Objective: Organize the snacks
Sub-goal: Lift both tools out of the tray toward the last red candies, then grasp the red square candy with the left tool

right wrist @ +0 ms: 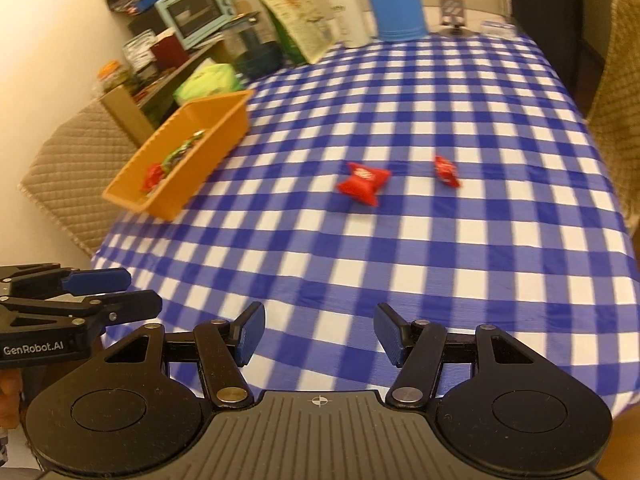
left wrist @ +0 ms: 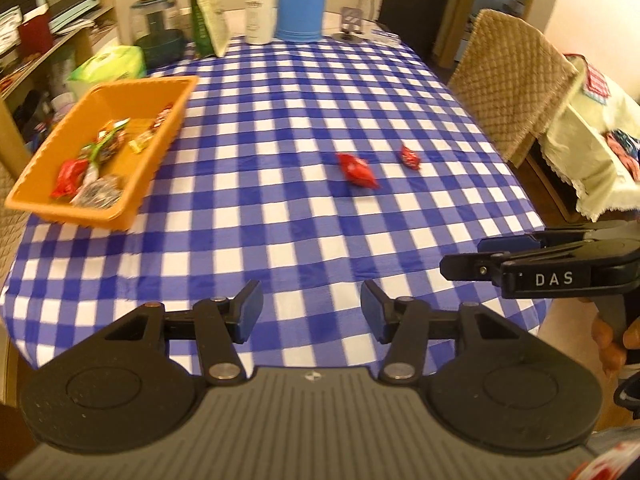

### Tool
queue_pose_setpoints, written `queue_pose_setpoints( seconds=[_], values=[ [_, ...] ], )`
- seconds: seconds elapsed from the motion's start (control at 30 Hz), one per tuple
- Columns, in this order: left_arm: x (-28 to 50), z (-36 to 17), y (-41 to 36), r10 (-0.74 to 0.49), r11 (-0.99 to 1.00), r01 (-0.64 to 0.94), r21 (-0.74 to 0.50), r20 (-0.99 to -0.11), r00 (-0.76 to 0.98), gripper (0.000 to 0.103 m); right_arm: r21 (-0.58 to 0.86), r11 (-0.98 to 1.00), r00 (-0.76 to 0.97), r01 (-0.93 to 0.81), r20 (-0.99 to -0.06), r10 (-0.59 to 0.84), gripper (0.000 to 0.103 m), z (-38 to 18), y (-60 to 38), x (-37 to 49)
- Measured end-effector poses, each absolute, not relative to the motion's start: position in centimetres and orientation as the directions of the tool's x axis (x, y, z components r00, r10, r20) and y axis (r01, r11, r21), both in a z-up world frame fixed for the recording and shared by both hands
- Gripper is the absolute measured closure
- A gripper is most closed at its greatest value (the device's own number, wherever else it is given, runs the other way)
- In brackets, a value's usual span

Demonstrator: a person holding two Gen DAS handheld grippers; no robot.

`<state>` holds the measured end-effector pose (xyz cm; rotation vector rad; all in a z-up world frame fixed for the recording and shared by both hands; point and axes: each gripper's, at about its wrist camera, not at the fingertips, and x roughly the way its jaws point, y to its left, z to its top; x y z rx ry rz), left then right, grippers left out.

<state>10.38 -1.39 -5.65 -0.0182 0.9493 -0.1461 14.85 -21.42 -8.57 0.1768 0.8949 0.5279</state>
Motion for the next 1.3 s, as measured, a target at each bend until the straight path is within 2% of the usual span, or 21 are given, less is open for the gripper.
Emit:
queue_pose_setpoints(
  seconds=[0.87, 1.2, 1.3],
  values=[
    [20.8, -10.0, -7.9, -0.209, 0.937, 0.349, 0.014, -0.778, 0.592, 0.052, 0.345, 0.931, 0.605, -0.118, -0.719, 0.343, 0.043, -10.2, -28.0, 19.8],
    [26.5, -12.3, -9.5, -0.208, 0.928, 0.370, 0.033, -0.780, 0.590, 0.054, 0.352, 0.936, 0.606, -0.017, -0.741, 0.290, 0.043, -11.0, -29.9, 21.2],
    [27.8, -13.0, -9.8, -0.194, 0.928, 0.370, 0.043, -0.791, 0.580, 0.057, 0.354, 0.935, 0.602, 0.000, -0.747, 0.283, 0.043, -11.2, -30.2, 21.4]
  ],
)
